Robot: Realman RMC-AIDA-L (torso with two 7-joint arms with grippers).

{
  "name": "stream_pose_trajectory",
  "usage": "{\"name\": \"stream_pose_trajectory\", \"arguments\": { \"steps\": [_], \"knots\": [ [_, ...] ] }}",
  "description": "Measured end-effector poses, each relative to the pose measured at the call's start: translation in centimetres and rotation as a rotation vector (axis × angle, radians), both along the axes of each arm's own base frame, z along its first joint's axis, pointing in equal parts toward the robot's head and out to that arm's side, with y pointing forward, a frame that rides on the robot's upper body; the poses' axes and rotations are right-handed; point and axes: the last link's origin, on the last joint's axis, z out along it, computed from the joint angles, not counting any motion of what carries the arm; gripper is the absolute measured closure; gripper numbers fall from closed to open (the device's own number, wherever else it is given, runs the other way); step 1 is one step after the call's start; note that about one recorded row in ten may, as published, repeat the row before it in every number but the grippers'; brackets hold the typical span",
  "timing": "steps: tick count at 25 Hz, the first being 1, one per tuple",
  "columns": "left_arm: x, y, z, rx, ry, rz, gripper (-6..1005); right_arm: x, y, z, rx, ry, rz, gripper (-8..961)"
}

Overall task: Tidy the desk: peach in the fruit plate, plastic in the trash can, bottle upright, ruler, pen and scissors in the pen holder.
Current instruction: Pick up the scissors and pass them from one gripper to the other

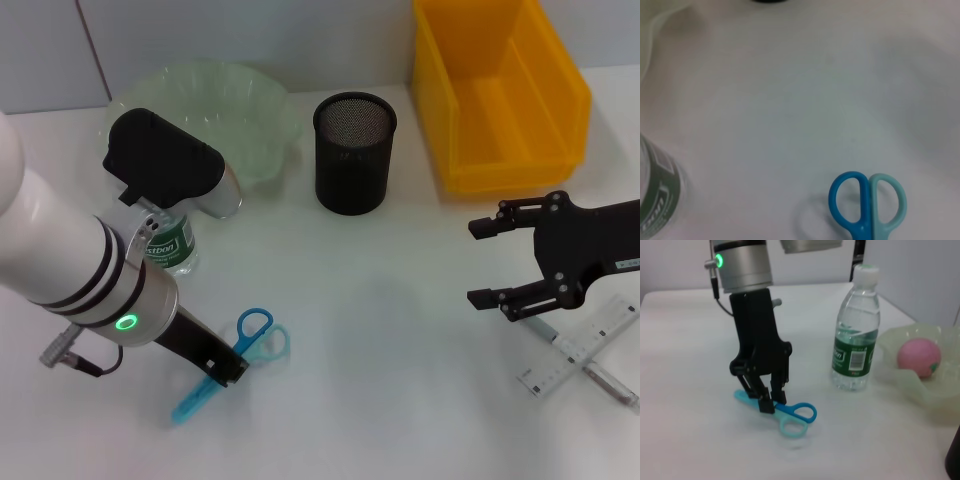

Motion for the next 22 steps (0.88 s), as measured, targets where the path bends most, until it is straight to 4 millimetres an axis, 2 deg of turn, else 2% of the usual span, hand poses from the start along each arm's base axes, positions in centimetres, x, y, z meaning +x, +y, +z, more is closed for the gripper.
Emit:
{"name": "stream_pose_trajectory", "arguments": {
  "steps": [13, 18, 22],
  "knots": [
    [0.3, -0.2, 0.4, 0.003, -0.008, -0.008, 769, 0.5, -0.2, 0.5, 0.033, 0.017, -0.021, 139],
    [1.6, -0.3, 1.8, 0.043, -0.052, -0.077, 769, 1.6, -0.9, 1.3, 0.073, 0.051, -0.066, 139],
    [3.1, 0.1, 3.5, 0.101, -0.096, -0.147, 769, 2.8, -2.4, 1.5, 0.11, 0.111, -0.091, 139]
  ]
}}
